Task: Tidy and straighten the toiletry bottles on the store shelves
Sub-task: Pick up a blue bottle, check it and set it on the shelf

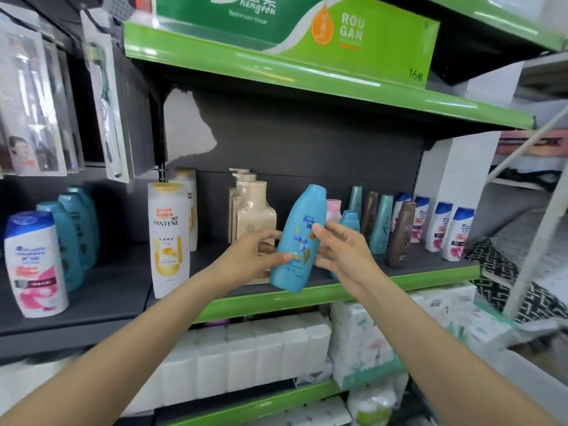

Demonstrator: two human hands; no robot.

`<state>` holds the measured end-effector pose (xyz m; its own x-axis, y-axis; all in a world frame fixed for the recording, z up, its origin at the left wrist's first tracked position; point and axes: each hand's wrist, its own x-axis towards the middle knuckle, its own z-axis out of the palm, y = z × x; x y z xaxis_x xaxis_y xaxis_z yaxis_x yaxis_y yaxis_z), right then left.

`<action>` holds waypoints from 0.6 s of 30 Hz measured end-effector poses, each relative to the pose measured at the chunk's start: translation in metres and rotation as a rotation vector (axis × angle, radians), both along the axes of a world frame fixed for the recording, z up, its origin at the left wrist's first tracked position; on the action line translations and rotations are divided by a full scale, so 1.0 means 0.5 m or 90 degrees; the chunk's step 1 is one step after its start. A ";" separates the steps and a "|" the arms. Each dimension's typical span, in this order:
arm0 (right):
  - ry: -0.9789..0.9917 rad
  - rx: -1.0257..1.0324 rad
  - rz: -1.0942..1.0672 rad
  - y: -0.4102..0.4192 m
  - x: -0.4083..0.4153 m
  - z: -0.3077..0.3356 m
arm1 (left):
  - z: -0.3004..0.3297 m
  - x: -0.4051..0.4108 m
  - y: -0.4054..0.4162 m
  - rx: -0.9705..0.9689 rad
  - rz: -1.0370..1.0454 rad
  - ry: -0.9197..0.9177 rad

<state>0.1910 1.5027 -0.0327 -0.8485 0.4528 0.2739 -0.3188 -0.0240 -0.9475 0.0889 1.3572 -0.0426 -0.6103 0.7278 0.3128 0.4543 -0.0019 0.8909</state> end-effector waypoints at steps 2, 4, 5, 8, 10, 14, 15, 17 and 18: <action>-0.009 0.008 -0.008 -0.005 0.004 -0.004 | -0.008 0.003 -0.001 -0.004 0.019 0.043; -0.024 0.025 -0.040 -0.008 0.006 -0.005 | -0.011 0.009 -0.002 -0.003 0.057 0.107; -0.033 0.037 -0.060 -0.009 0.007 -0.002 | -0.010 0.014 -0.003 -0.006 0.083 0.147; -0.052 0.052 -0.088 -0.015 0.008 0.008 | -0.011 0.030 -0.005 -0.028 0.160 0.300; -0.047 0.029 -0.078 -0.023 0.006 0.013 | -0.013 0.042 -0.003 -0.029 0.186 0.382; 0.002 -0.033 -0.065 -0.032 0.005 0.016 | -0.016 0.052 -0.005 -0.041 0.247 0.466; 0.019 -0.045 -0.052 -0.032 0.007 0.014 | -0.014 0.052 -0.008 -0.033 0.247 0.460; 0.058 -0.078 -0.011 -0.030 0.012 0.008 | -0.010 0.050 -0.018 -0.019 0.225 0.422; 0.077 -0.101 0.010 -0.028 0.015 0.004 | -0.007 0.049 -0.023 -0.020 0.202 0.387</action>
<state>0.1985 1.4889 -0.0306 -0.8209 0.4855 0.3005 -0.4283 -0.1755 -0.8864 0.1133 1.3455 -0.0461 -0.5182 0.5572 0.6488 0.8478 0.2351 0.4753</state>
